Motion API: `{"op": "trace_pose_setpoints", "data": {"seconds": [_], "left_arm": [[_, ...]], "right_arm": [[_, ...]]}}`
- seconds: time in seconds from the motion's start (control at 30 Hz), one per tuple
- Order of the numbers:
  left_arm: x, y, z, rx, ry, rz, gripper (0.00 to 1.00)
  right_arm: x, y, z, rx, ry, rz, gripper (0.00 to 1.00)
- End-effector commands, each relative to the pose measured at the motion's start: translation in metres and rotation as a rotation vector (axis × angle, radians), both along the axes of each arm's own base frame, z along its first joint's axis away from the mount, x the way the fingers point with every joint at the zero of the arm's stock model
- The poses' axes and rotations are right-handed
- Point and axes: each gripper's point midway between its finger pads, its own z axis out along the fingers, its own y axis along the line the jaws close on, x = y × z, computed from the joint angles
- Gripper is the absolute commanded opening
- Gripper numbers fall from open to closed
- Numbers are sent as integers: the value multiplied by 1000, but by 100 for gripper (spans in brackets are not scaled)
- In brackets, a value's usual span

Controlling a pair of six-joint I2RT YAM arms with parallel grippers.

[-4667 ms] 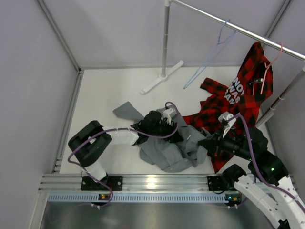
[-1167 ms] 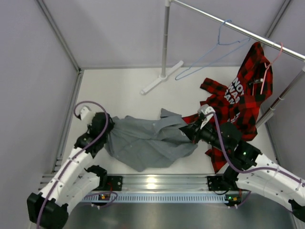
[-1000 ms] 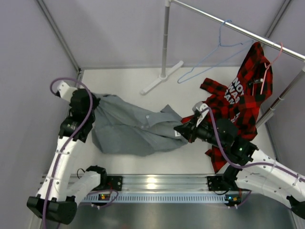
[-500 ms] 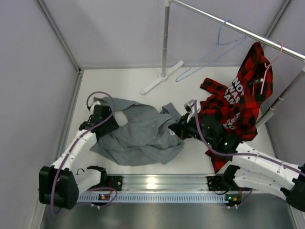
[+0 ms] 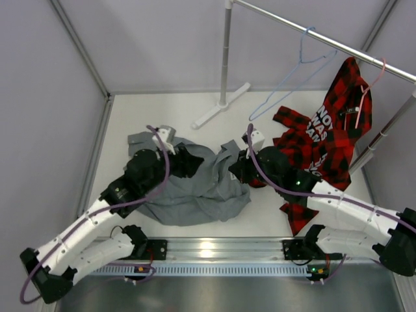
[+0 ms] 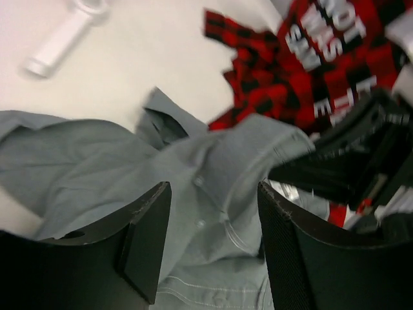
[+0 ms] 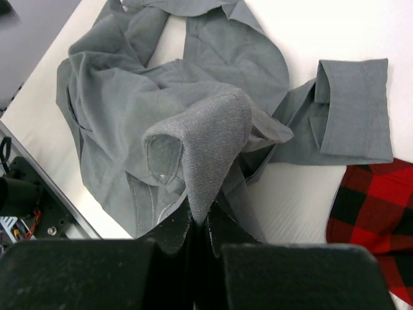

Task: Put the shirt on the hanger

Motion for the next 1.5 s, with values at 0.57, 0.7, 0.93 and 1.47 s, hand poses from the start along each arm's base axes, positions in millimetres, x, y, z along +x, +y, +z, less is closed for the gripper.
{"op": "trace_pose_setpoints", "data": {"seconds": [0.57, 0.7, 0.93, 1.47], "left_arm": [[-16, -116, -48, 151, -203, -390, 1], [-16, -108, -39, 129, -212, -351, 0], [-14, -79, -55, 177, -25, -204, 0], [-46, -56, -95, 117, 214, -162, 0]], "right_arm": [[-24, -12, 49, 62, -64, 87, 1], [-18, -19, 44, 47, -51, 58, 2], [-9, -55, 73, 33, -60, -113, 86], [108, -162, 226, -87, -247, -871, 100]]}}
